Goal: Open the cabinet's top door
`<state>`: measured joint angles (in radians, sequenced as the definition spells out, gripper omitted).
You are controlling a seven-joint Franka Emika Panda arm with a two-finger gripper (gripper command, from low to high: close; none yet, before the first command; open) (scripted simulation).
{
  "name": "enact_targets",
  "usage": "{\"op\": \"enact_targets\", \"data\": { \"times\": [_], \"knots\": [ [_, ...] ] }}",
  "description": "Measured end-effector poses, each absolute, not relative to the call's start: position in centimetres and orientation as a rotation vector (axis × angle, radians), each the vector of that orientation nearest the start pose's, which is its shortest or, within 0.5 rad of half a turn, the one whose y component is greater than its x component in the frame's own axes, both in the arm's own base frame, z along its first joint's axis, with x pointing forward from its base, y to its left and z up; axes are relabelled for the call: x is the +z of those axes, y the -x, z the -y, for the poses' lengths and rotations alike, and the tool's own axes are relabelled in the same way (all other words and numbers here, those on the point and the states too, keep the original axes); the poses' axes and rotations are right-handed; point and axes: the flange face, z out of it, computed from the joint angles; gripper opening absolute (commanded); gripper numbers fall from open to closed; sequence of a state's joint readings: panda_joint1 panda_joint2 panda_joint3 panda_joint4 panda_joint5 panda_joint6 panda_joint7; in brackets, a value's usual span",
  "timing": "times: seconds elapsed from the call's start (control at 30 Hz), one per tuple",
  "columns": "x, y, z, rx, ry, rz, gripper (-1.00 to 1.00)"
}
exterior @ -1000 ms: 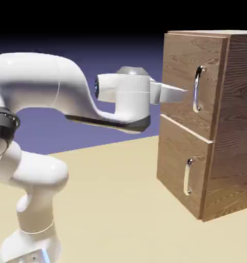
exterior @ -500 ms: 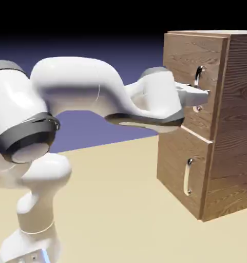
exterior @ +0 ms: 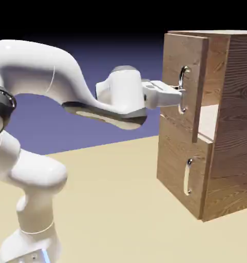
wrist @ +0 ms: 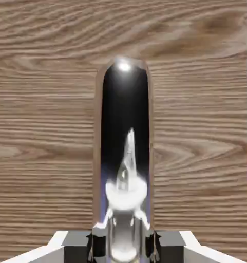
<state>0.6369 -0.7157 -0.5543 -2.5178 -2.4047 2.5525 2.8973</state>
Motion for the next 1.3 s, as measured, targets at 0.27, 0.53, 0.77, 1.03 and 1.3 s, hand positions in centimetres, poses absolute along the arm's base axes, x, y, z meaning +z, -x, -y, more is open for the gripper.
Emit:
{"op": "enact_targets", "data": {
  "times": [0.27, 0.53, 0.77, 1.03, 1.3],
  "knots": [
    [53.6, -37.6, -4.0, -1.966, 1.715, -1.063, -1.0],
    [53.6, -35.4, -6.4, -2.027, 1.691, -1.174, -1.0],
    [53.6, -33.7, -9.0, -2.084, 1.664, -1.281, -1.0],
    [53.6, -31.0, -14.3, -2.186, 1.599, -1.49, -1.0],
    [53.6, -29.3, -20.6, -2.287, 1.506, -1.727, -1.0]
  ]
}}
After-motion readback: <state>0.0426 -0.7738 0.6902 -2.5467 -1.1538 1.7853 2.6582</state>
